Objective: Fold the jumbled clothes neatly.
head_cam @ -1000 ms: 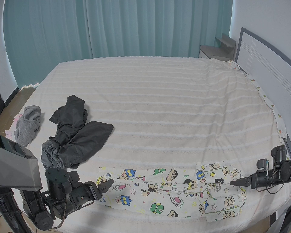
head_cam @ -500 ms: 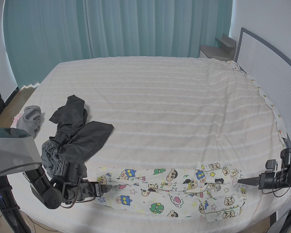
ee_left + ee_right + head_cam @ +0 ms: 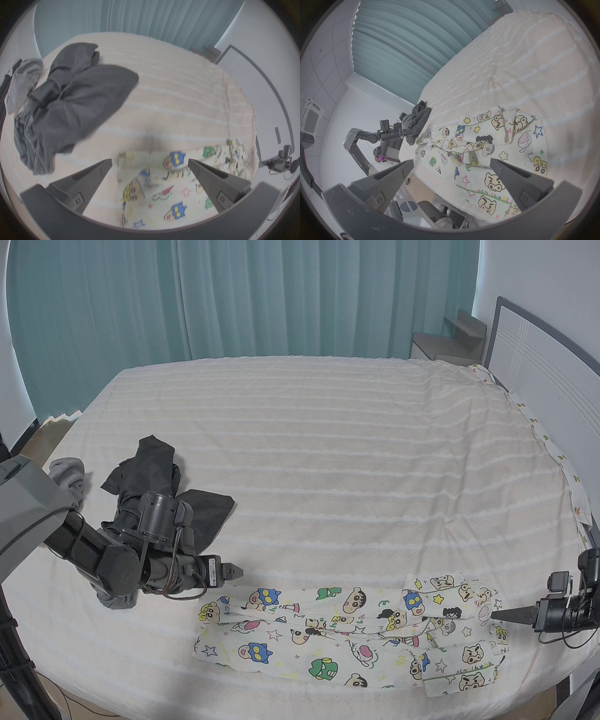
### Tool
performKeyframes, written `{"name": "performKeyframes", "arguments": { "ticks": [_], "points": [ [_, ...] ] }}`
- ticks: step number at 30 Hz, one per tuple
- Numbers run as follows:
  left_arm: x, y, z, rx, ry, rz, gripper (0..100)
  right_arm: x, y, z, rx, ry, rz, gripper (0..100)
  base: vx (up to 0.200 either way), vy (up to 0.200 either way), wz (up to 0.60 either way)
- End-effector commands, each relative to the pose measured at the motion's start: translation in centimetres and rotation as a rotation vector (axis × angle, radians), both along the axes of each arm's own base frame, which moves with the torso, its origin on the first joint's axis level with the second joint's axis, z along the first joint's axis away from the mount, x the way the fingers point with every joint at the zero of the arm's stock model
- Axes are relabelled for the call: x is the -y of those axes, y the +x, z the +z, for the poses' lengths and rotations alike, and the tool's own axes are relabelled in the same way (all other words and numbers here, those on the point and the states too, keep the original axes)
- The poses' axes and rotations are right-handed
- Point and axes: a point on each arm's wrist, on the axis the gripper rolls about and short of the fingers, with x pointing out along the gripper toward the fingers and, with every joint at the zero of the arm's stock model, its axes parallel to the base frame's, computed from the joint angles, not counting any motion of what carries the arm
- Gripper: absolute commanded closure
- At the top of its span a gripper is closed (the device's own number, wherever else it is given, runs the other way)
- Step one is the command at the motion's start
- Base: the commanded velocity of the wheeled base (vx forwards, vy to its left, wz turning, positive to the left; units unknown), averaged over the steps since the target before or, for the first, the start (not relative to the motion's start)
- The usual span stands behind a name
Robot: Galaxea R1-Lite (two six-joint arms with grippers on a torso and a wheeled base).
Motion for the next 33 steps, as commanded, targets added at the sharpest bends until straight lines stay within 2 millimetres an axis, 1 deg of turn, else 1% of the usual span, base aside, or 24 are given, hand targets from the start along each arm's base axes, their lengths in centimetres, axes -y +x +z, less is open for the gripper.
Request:
{"name": "performKeyframes", "arguments": {
  "ticks": [1,6,7,11,14,17,18,19,27,33],
  "points": [
    [-0.4,1.5,0.2,0.029,-0.008,0.022,0,0.0,-0.1,-0.3,-0.011,0.007,0.002,0,0.0,0.0,0.0],
    [-1.1,1.6,-0.2,-0.007,-0.053,0.088,0,0.0,0.0,-0.3,-0.012,0.009,0.004,0,0.0,0.0,0.0],
    [-1.3,1.8,-0.7,-0.035,-0.093,0.133,0,0.0,-0.1,-0.3,-0.014,0.011,0.005,0,0.0,0.0,0.0],
    [-1.7,2.1,-1.8,-0.073,-0.119,0.181,0,0.0,-0.1,-0.3,-0.015,0.012,0.005,0,0.0,0.0,0.0],
    [-1.8,2.2,-2.0,-0.092,-0.154,0.202,0,-0.1,-0.2,-0.4,-0.019,0.012,0.007,0,0.0,0.0,0.0],
    [-1.7,2.2,-1.9,-0.129,-0.241,0.227,0,-0.1,-0.2,-0.4,-0.02,0.013,0.007,0,0.0,0.0,0.0],
    [-1.7,2.2,-1.9,-0.129,-0.241,0.227,0,-0.1,-0.2,-0.4,-0.02,0.013,0.007,0,0.0,0.0,0.0],
    [-1.6,2.1,-2.1,-0.155,-0.272,0.23,0,-0.1,-0.2,-0.5,-0.023,0.015,0.008,0,0.0,0.0,0.0],
    [-1.6,2.6,-4.1,-0.21,-0.279,0.264,0,-0.1,-0.2,-0.7,-0.024,0.019,0.02,0,0.0,0.0,0.0],
    [-1.6,2.5,-4.4,-0.219,-0.277,0.265,0,-0.1,-0.2,-0.8,-0.023,0.018,0.021,0,0.0,0.0,0.0]
  ]
}}
